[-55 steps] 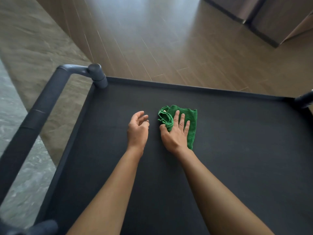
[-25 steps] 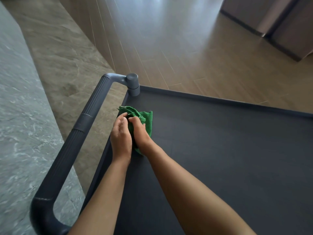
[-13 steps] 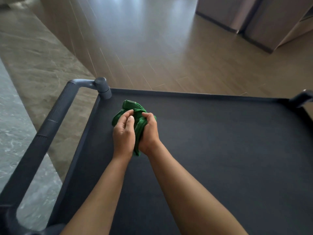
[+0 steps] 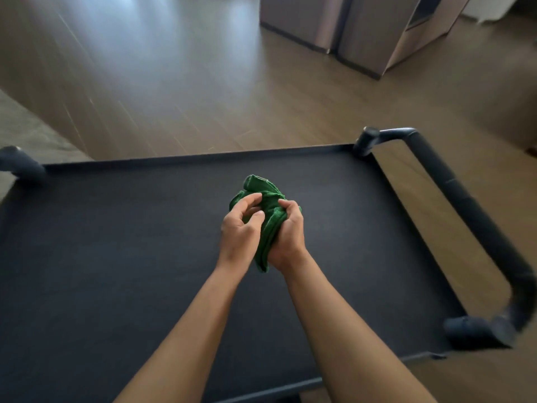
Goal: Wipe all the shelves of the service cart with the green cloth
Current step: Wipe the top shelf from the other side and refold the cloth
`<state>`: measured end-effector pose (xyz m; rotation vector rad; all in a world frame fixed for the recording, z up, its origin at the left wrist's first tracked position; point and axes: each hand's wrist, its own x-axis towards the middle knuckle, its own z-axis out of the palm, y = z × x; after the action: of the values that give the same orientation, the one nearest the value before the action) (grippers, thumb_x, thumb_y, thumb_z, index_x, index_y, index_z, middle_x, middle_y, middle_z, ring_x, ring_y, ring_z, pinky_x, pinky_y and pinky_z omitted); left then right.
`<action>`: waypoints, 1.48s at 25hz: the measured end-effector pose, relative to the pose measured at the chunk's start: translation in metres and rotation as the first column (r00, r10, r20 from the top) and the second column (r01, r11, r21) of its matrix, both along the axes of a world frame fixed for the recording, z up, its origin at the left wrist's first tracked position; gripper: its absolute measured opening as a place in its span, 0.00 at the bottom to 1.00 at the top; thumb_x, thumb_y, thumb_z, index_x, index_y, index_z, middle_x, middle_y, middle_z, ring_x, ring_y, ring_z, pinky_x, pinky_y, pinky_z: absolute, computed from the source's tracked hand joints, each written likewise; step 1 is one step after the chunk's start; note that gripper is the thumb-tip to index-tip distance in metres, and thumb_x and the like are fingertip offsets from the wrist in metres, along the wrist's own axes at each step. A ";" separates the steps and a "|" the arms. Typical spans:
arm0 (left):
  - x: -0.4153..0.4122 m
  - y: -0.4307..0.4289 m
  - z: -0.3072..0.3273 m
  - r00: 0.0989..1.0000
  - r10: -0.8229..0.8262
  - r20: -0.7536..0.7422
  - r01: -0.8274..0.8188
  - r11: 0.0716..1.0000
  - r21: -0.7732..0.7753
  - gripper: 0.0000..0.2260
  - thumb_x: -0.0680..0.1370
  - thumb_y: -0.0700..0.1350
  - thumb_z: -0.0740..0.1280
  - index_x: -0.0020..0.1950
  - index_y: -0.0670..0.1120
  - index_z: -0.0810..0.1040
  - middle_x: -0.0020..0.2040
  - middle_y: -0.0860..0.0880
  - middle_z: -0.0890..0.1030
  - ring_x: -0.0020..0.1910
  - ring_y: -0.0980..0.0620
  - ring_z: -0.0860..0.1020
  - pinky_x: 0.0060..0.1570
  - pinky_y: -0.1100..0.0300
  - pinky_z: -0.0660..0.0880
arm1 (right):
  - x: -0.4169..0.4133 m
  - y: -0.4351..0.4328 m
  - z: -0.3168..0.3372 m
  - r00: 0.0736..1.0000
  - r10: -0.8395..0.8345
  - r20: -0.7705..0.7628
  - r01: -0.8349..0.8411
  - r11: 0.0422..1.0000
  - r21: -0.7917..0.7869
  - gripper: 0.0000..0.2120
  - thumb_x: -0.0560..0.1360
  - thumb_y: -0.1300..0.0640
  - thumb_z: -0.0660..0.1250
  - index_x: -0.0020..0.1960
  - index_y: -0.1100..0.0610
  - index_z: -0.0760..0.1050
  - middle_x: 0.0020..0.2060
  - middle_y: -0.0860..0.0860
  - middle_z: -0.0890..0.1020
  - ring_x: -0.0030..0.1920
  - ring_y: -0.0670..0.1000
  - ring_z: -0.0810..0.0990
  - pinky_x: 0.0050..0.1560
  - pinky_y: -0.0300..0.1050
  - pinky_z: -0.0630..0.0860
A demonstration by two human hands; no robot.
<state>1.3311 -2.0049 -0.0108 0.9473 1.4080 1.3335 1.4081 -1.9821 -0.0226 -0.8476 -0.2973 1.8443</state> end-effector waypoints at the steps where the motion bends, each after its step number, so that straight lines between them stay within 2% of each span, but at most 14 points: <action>1: 0.022 0.000 0.001 1.000 -0.021 -0.009 0.021 1.000 -0.002 0.15 0.76 0.32 0.63 0.56 0.48 0.79 0.53 0.50 0.82 0.51 0.60 0.80 0.54 0.66 0.75 | 0.023 0.000 0.001 1.000 -0.020 0.004 0.020 1.000 0.010 0.23 0.74 0.50 0.52 0.52 0.64 0.79 0.45 0.60 0.83 0.49 0.57 0.81 0.54 0.48 0.76; 7: 0.117 0.002 0.002 0.986 -0.156 -0.051 0.154 0.988 -0.031 0.16 0.74 0.31 0.63 0.57 0.46 0.80 0.52 0.50 0.83 0.54 0.53 0.80 0.60 0.54 0.75 | 0.123 -0.007 0.003 0.989 -0.142 0.050 0.141 0.990 0.015 0.23 0.76 0.51 0.52 0.55 0.65 0.77 0.47 0.61 0.82 0.51 0.59 0.79 0.60 0.52 0.72; 11: 0.164 0.002 -0.001 0.973 -0.202 -0.110 0.197 0.979 -0.050 0.15 0.74 0.34 0.64 0.54 0.49 0.79 0.53 0.50 0.81 0.55 0.55 0.78 0.59 0.57 0.75 | 0.180 -0.011 0.007 0.965 -0.245 0.094 0.244 0.969 0.025 0.23 0.75 0.50 0.53 0.58 0.65 0.76 0.52 0.62 0.81 0.54 0.60 0.79 0.61 0.53 0.72; 15: 0.201 0.003 -0.003 0.952 -0.299 -0.066 0.293 0.952 -0.088 0.10 0.77 0.36 0.63 0.52 0.49 0.78 0.49 0.53 0.80 0.50 0.57 0.77 0.55 0.60 0.75 | 0.230 -0.007 0.009 0.882 -0.413 0.227 0.395 0.910 0.122 0.25 0.73 0.49 0.56 0.61 0.65 0.74 0.55 0.62 0.80 0.59 0.61 0.77 0.62 0.54 0.72; 17: 0.212 0.003 -0.005 0.944 -0.327 -0.043 0.321 0.941 -0.108 0.10 0.78 0.37 0.62 0.53 0.49 0.78 0.48 0.56 0.80 0.49 0.59 0.77 0.57 0.57 0.75 | 0.247 -0.003 0.008 0.800 -0.453 0.393 0.397 0.891 0.220 0.24 0.70 0.47 0.58 0.57 0.61 0.76 0.51 0.55 0.80 0.55 0.54 0.78 0.58 0.49 0.72; 19: 0.216 0.004 -0.011 0.948 -0.318 -0.005 0.314 0.939 -0.141 0.10 0.79 0.38 0.61 0.55 0.48 0.78 0.50 0.55 0.80 0.54 0.55 0.78 0.60 0.52 0.74 | 0.250 -0.003 0.002 0.680 -0.401 0.614 0.297 0.916 0.269 0.18 0.67 0.45 0.58 0.49 0.55 0.75 0.44 0.51 0.75 0.46 0.47 0.74 0.51 0.46 0.70; 21: 0.213 0.004 -0.019 0.953 -0.302 0.031 0.302 0.934 -0.190 0.10 0.80 0.39 0.59 0.56 0.47 0.78 0.54 0.51 0.80 0.58 0.51 0.77 0.63 0.48 0.72 | 0.243 -0.006 -0.014 0.528 -0.295 0.796 0.166 0.956 0.244 0.14 0.65 0.44 0.58 0.45 0.51 0.72 0.45 0.54 0.73 0.47 0.50 0.73 0.53 0.52 0.69; 22: 0.211 0.003 -0.024 0.955 -0.294 0.047 0.297 0.929 -0.222 0.10 0.81 0.40 0.59 0.56 0.46 0.77 0.56 0.48 0.80 0.59 0.49 0.77 0.64 0.46 0.72 | 0.238 -0.007 -0.026 0.440 -0.215 0.872 0.073 0.976 0.204 0.16 0.68 0.45 0.58 0.49 0.53 0.74 0.52 0.57 0.75 0.55 0.52 0.72 0.61 0.55 0.66; 23: 0.208 0.003 -0.028 0.956 -0.285 0.067 0.292 0.924 -0.248 0.10 0.81 0.41 0.58 0.57 0.45 0.77 0.57 0.46 0.80 0.60 0.47 0.77 0.64 0.45 0.71 | 0.233 -0.010 -0.038 0.328 -0.124 0.937 -0.042 0.988 0.146 0.20 0.72 0.48 0.58 0.60 0.55 0.74 0.64 0.57 0.72 0.66 0.53 0.67 0.71 0.53 0.58; 24: 0.204 0.002 -0.032 0.958 -0.274 0.084 0.287 0.920 -0.266 0.11 0.82 0.41 0.57 0.58 0.44 0.77 0.58 0.44 0.80 0.60 0.46 0.76 0.64 0.44 0.71 | 0.228 -0.011 -0.047 0.192 -0.057 0.980 -0.152 0.985 0.087 0.24 0.76 0.51 0.57 0.70 0.57 0.67 0.73 0.55 0.63 0.74 0.51 0.56 0.75 0.48 0.46; 26: 0.196 0.002 -0.039 0.963 -0.257 0.086 0.271 0.920 -0.283 0.11 0.82 0.41 0.56 0.59 0.42 0.76 0.58 0.42 0.80 0.61 0.44 0.76 0.65 0.43 0.70 | 0.222 -0.008 -0.058 -0.017 -0.043 0.999 -0.274 0.961 0.036 0.28 0.79 0.53 0.54 0.77 0.56 0.52 0.77 0.51 0.51 0.76 0.45 0.42 0.74 0.43 0.34; 29: 0.185 0.004 -0.041 0.969 -0.243 0.049 0.246 0.926 -0.287 0.10 0.82 0.42 0.56 0.55 0.46 0.76 0.57 0.45 0.80 0.60 0.45 0.76 0.64 0.44 0.70 | 0.221 -0.005 -0.059 -0.108 -0.002 0.994 -0.255 0.967 -0.026 0.32 0.79 0.49 0.53 0.78 0.55 0.43 0.77 0.52 0.46 0.76 0.47 0.37 0.73 0.44 0.32; 34: 0.161 0.003 -0.040 0.984 -0.176 -0.027 0.162 0.945 -0.284 0.10 0.81 0.42 0.56 0.57 0.47 0.76 0.55 0.49 0.79 0.59 0.50 0.76 0.63 0.46 0.72 | 0.203 -0.011 -0.056 -0.160 0.011 0.987 -0.290 0.955 -0.058 0.34 0.79 0.47 0.53 0.78 0.54 0.39 0.77 0.51 0.43 0.75 0.44 0.35 0.71 0.41 0.29; 37: 0.138 0.003 -0.039 0.997 -0.075 -0.010 0.069 0.952 -0.300 0.10 0.81 0.40 0.56 0.52 0.49 0.76 0.51 0.51 0.80 0.57 0.51 0.78 0.62 0.46 0.73 | 0.185 -0.012 -0.058 -0.236 0.020 0.972 -0.343 0.934 -0.102 0.36 0.79 0.45 0.53 0.77 0.55 0.36 0.77 0.51 0.41 0.75 0.45 0.34 0.72 0.46 0.29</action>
<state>1.4692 -2.0014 -0.0501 0.8028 1.5255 1.0218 1.5926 -1.9940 -0.0805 -2.1231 -1.7558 0.7489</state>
